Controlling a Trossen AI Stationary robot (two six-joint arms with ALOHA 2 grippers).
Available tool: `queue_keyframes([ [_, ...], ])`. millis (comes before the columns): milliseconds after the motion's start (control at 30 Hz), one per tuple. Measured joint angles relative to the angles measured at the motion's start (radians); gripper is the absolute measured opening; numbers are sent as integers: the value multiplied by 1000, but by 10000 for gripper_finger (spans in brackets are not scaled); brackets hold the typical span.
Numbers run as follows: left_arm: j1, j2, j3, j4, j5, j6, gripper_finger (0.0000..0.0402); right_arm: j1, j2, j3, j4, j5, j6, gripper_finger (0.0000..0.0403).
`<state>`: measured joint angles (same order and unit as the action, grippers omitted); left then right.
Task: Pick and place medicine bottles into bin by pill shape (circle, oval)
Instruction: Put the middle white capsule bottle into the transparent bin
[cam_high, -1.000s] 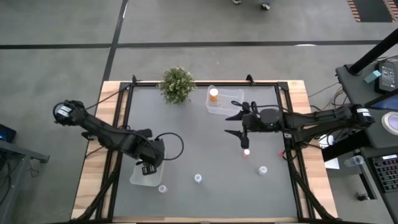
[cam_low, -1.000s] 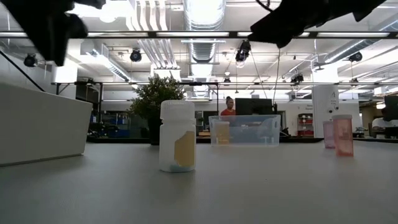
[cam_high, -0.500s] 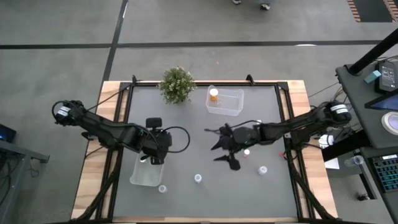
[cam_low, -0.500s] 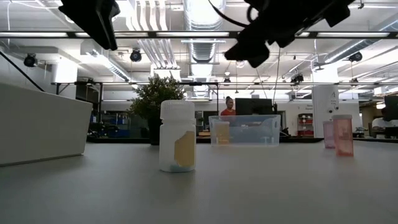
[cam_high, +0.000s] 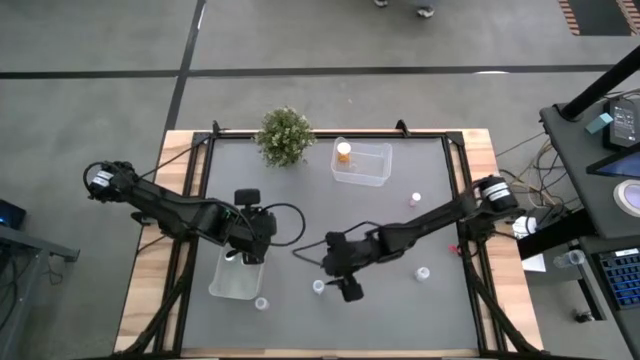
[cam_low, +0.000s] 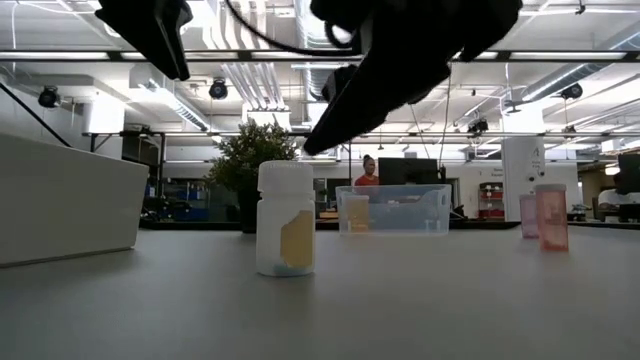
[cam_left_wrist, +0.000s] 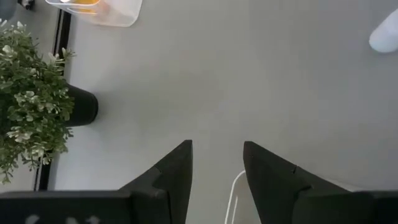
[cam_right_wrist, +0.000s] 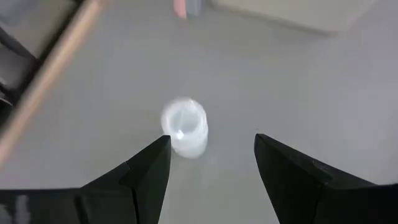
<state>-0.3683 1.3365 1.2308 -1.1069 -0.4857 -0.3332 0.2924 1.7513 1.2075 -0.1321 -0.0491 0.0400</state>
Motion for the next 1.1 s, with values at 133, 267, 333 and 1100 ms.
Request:
queue_keyframes([
  [133, 0, 0, 0, -2, 38, 0, 128, 9, 65, 80, -96, 8, -6, 224],
  [267, 0, 0, 0, -1, 41, -1, 128, 28, 105, 131, -125, -1, -27, 224],
  [333, 0, 1, 0, -1, 41, -1, 128, 37, 116, 143, -124, -4, -38, 224],
  [1100, -1, 2, 0, 1, 43, -3, 128, 37, 173, 113, 44, -30, -49, 164],
])
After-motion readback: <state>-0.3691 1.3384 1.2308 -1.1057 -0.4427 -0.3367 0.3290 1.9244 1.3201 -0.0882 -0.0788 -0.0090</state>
